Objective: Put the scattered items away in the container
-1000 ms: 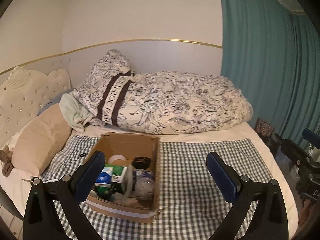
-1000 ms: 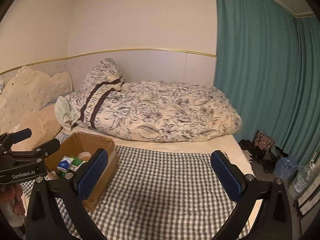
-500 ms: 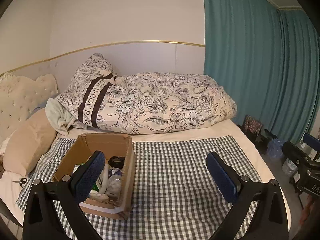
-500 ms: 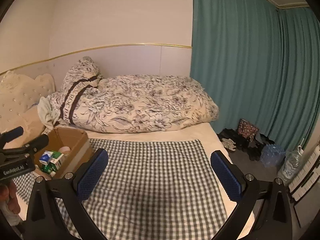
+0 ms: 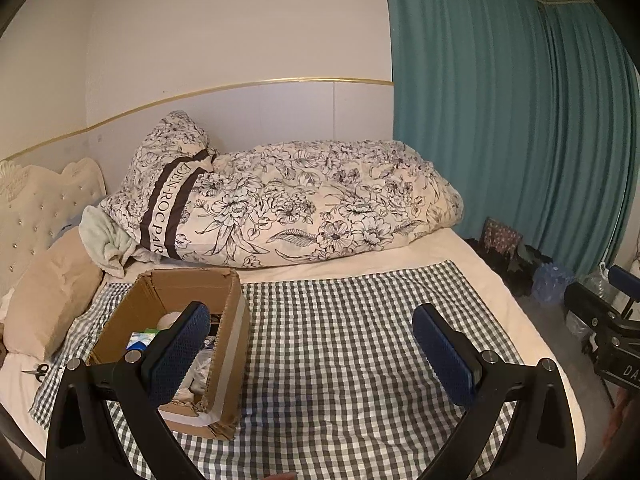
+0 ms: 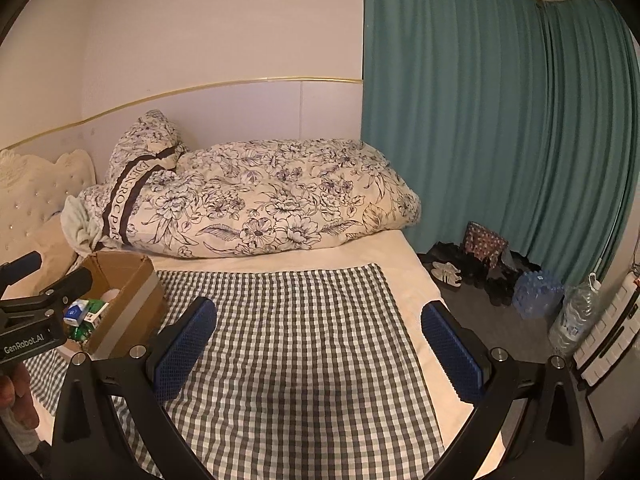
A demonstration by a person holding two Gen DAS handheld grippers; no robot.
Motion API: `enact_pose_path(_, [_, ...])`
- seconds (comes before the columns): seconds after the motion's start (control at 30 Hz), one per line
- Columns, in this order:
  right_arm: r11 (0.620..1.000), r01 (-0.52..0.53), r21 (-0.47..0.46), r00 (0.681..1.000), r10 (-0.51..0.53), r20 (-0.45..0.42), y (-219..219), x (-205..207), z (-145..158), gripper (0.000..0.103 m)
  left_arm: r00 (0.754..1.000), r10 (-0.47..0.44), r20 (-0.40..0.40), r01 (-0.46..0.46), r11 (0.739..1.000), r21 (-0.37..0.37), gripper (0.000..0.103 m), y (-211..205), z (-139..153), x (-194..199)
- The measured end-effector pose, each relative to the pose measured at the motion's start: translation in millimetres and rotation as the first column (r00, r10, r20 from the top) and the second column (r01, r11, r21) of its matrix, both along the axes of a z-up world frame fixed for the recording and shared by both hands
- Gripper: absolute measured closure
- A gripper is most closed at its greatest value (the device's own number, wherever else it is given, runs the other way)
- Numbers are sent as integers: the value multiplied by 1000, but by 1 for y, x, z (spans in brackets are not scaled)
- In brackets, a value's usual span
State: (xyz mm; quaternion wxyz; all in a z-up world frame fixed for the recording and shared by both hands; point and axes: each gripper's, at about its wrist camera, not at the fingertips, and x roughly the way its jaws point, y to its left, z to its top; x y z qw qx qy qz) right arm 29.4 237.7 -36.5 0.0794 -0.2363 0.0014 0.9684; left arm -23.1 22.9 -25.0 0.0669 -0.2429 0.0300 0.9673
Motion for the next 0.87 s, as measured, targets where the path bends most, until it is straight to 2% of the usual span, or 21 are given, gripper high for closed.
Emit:
enact_pose_path(0.5, [1000, 0, -11, 1000, 0, 22, 3, -9, -11, 0, 1000, 22, 15, -22, 1000, 4, 0, 5, -10, -6])
enact_pose_path(0.87, [1000, -2, -15, 999, 3, 35, 4, -13, -18, 0, 998, 29, 59, -33, 997, 72, 0, -2, -17, -12])
